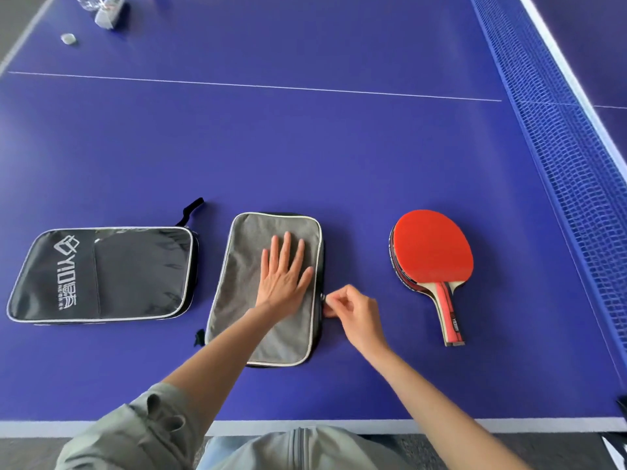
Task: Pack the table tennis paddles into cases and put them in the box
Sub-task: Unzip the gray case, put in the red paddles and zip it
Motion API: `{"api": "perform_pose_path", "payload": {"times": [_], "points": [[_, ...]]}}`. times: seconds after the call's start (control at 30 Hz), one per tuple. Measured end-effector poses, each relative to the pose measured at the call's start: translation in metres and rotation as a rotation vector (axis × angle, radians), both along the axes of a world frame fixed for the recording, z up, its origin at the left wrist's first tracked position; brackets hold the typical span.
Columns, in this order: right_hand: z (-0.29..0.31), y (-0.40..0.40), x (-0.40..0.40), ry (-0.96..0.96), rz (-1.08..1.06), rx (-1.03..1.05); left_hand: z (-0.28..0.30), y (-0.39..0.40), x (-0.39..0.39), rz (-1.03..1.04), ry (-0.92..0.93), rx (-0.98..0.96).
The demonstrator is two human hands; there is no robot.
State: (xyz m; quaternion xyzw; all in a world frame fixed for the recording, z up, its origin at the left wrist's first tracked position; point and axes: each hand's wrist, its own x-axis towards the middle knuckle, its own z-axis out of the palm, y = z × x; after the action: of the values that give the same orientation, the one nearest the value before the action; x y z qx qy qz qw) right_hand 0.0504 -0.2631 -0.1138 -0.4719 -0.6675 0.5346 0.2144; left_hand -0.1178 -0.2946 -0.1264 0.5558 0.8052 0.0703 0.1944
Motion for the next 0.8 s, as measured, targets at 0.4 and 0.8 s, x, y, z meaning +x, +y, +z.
{"api": "perform_pose_path", "payload": {"times": [0.4,0.8], "points": [[-0.02,0.032,0.013,-0.187,0.127,0.427,-0.019,-0.016,0.013,-0.249,0.17,0.071],[-0.005,0.112,-0.015,-0.234,0.133,0.302,-0.017,-0.011,0.011,-0.199,0.106,0.113]]}}
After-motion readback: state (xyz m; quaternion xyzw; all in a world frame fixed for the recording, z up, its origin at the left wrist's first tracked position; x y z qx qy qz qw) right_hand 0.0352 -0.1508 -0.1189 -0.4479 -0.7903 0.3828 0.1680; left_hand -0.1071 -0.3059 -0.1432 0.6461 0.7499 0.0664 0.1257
